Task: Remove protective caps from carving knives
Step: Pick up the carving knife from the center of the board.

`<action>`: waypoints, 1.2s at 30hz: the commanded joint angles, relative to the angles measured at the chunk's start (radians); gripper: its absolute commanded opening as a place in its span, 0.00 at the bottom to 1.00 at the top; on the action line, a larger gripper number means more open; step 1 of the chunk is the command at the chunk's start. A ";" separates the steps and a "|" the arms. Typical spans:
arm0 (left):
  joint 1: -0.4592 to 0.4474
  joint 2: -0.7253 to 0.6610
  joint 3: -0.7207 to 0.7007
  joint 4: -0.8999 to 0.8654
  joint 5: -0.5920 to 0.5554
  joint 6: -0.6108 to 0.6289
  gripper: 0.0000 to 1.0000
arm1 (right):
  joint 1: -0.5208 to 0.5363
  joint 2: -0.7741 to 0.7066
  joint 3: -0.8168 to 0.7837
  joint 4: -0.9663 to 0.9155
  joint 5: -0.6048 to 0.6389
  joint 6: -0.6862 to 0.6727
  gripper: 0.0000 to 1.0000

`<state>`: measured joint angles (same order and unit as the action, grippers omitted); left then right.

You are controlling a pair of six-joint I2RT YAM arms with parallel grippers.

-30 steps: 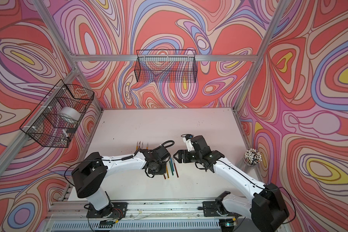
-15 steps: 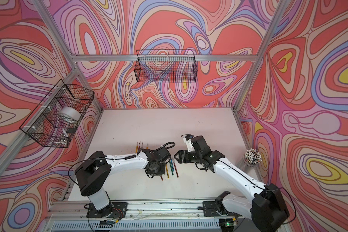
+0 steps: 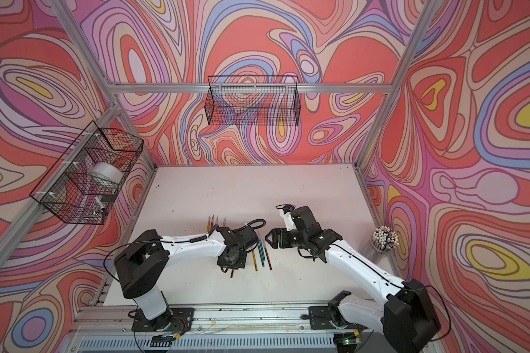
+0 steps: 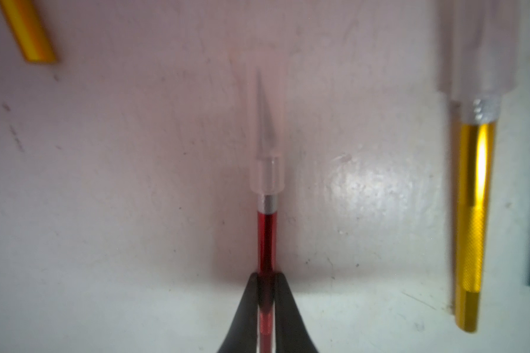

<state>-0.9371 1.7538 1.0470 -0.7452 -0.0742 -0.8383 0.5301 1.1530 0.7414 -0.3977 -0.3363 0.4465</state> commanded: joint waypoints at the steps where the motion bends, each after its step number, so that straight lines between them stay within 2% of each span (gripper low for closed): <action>1: -0.008 -0.016 -0.036 -0.070 -0.039 0.013 0.15 | 0.005 -0.015 -0.008 0.006 0.009 0.004 0.85; 12: -0.011 -0.051 -0.100 -0.042 0.001 -0.002 0.19 | 0.005 -0.021 -0.011 0.009 0.008 0.011 0.85; 19: -0.011 -0.053 -0.113 -0.029 -0.006 -0.008 0.09 | 0.005 -0.018 -0.013 0.020 0.008 0.031 0.85; 26: -0.011 -0.094 -0.107 0.039 0.031 0.013 0.06 | 0.006 -0.024 -0.050 0.088 0.044 0.165 0.84; 36: -0.009 -0.214 -0.121 0.221 0.153 0.086 0.08 | 0.005 0.026 -0.090 0.270 -0.008 0.370 0.79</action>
<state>-0.9428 1.5730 0.9386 -0.5938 0.0311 -0.7815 0.5301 1.1584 0.6617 -0.2081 -0.3305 0.7391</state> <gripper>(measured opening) 0.094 0.798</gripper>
